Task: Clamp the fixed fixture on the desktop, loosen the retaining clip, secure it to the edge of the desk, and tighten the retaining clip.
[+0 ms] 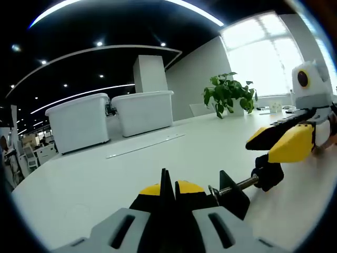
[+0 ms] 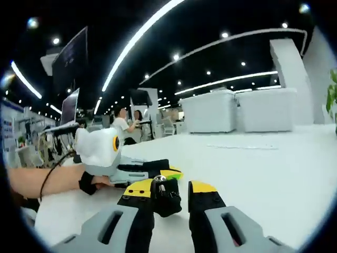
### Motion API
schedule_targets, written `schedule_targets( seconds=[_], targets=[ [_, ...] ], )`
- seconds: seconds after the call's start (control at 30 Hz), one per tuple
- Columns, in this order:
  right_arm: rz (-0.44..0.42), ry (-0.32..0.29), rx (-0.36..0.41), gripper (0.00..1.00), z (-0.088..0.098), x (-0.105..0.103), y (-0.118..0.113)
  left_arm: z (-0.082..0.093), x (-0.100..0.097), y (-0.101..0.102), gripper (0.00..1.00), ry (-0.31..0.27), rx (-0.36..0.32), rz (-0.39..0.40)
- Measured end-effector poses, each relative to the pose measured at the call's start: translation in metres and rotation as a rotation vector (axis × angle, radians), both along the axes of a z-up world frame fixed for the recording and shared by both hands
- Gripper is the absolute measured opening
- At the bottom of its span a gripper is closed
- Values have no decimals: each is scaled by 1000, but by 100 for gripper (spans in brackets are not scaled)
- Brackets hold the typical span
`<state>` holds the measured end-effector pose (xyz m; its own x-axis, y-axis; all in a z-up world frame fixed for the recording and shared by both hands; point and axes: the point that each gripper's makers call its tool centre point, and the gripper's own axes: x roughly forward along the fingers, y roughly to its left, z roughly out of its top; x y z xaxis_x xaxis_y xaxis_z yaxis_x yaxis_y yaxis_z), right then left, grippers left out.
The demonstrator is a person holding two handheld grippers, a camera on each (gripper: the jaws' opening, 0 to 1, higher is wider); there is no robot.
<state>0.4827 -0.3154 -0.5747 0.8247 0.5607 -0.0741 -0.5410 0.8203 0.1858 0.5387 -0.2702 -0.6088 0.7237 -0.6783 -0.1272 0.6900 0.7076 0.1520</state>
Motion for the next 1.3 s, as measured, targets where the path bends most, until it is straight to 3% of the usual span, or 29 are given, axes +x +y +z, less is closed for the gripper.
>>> schedule_targets(
  seconds=[0.07, 0.17, 0.2, 0.43, 0.63, 1.0, 1.07, 1.13, 1.2, 1.3],
  targets=[
    [16, 38, 22, 23, -5, -3, 2, 0, 0, 0, 8, 0, 0, 0],
    [41, 93, 139, 20, -2, -7, 6, 0, 0, 0, 8, 0, 0, 0],
    [42, 110, 144, 20, -4, -8, 5, 0, 0, 0, 8, 0, 0, -1],
    [39, 117, 90, 20, -13, -10, 11, 1, 0, 0, 8, -1, 0, -2],
    [36, 123, 86, 20, -15, -9, 10, 0, -1, 0, 8, -1, 0, -2],
    [35, 12, -93, 19, -12, -15, 13, 0, -1, 0, 8, -2, 1, -1],
    [35, -41, -181, 19, -11, -14, 13, 0, -1, -1, 8, -2, 1, -1],
    [40, -151, -345, 19, -8, -15, 17, 0, -1, -1, 8, -1, 0, -1],
    [42, -216, -430, 19, -8, -18, 20, 0, -1, 0, 8, -1, 0, 2],
    [43, -214, -417, 19, -10, -21, 21, 0, 0, 0, 8, 0, 0, 6]
  ],
)
